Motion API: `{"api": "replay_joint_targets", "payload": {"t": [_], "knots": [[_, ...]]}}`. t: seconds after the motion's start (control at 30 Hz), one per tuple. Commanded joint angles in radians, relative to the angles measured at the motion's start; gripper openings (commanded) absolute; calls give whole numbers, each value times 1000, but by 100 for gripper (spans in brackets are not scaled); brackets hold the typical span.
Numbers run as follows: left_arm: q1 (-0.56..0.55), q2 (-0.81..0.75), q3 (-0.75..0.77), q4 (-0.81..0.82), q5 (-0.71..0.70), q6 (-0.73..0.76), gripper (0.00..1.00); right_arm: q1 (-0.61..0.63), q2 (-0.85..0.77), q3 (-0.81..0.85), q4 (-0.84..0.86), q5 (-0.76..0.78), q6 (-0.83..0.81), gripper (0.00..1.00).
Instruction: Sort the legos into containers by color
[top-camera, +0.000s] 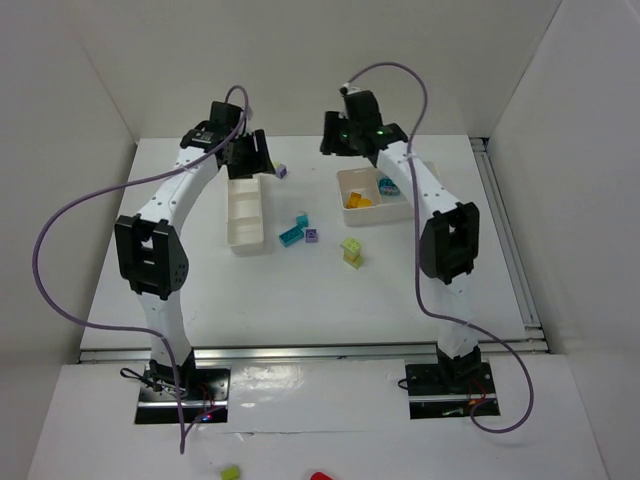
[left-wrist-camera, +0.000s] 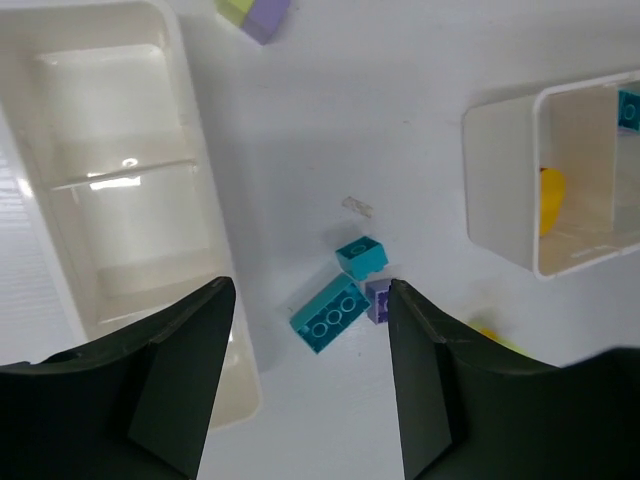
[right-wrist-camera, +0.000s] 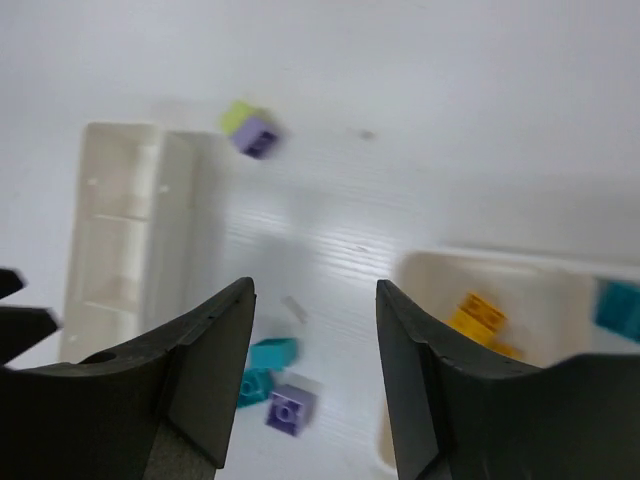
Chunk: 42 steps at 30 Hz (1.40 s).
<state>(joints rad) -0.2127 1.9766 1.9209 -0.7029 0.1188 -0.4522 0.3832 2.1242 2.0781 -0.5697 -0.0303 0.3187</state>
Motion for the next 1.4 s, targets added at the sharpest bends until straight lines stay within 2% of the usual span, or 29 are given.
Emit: {"api": "replay_joint_targets", "payload": {"t": [0.0, 0.1, 0.3, 0.37, 0.43, 0.47, 0.53, 0.7, 0.8, 0.93, 0.97, 1.07, 1.2, 1.3, 1.37], "knots": [[58, -70, -42, -12, -24, -13, 72, 80, 98, 169, -74, -48, -87, 59], [101, -128, -104, -12, -24, -13, 72, 157, 88, 130, -84, -27, -101, 61], [139, -160, -174, -12, -1, -13, 72, 226, 4, -191, -64, 23, -43, 61], [139, -160, -174, -12, -1, -13, 72, 249, -10, -242, -55, 23, -43, 61], [139, -160, -183, -12, -1, -13, 72, 264, -20, -288, -67, 23, -43, 64], [139, -160, -183, -3, -1, -13, 72, 281, -20, -299, -67, 36, -43, 68], [139, -160, -183, -3, 10, -13, 72, 293, -20, -323, -79, 58, -43, 68], [139, -160, -192, 6, 28, -22, 72, 293, 0, -342, -55, 69, -43, 68], [139, -160, -192, 6, 28, -22, 72, 284, 51, -299, -55, 56, -52, 67], [139, -160, -201, 6, 28, -22, 71, 284, 81, -260, -55, 47, -52, 61], [139, -160, -201, 6, 28, -22, 71, 284, 92, -250, -55, 58, -52, 56], [139, -160, -201, 16, 39, -22, 71, 284, 111, -230, -55, 67, -52, 53], [139, -160, -211, 16, 48, -22, 71, 284, 111, -239, -64, 87, -52, 53], [139, -160, -211, 16, 48, -22, 71, 293, 98, -277, -53, 87, -52, 62], [139, -160, -211, 16, 48, -22, 71, 293, 88, -286, -53, 87, -52, 63]]}}
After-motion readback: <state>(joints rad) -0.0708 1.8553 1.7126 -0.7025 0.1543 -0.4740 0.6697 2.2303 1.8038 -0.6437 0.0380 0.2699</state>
